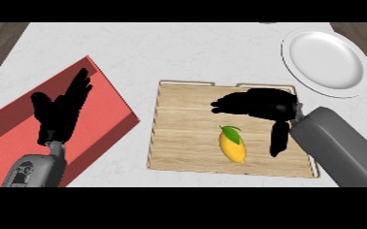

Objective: Pick the lemon from the tray and place it in the plate

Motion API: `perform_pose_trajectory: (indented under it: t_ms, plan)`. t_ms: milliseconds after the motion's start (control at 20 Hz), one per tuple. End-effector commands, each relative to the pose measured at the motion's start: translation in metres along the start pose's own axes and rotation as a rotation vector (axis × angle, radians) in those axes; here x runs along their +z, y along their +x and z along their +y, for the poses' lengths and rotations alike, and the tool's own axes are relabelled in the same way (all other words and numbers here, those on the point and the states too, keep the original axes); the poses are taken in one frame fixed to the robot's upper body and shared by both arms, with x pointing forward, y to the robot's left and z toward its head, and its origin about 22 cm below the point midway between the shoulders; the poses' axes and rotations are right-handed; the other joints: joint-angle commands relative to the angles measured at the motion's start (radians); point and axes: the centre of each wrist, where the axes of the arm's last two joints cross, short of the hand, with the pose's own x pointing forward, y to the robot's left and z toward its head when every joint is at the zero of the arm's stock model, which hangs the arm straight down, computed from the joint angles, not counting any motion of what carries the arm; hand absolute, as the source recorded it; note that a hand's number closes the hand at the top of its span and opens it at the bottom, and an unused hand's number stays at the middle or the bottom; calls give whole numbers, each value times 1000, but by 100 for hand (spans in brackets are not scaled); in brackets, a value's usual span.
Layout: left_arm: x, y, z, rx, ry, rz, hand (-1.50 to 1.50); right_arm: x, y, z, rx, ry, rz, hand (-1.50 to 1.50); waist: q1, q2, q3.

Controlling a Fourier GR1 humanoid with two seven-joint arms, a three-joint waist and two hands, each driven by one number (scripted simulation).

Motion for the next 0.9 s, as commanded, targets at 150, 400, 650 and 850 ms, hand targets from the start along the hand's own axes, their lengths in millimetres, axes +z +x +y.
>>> perform_pose_trajectory:
  t_ms: [150,400,650,850]
  plan:
    - [-10,-14,3,5,4,2,0,-16,0,19,26,77,25,-150,-2,2,0]
    - [10,4,-8,-4,1,-2,0,-36,15,7,51,63,53,-150,1,0,0]
    - [10,-8,-7,5,10,13,0,-39,12,28,90,74,56,-150,-2,0,0]
    - [0,-8,2,9,-11,2,0,-57,8,35,121,101,69,-150,-1,1,0]
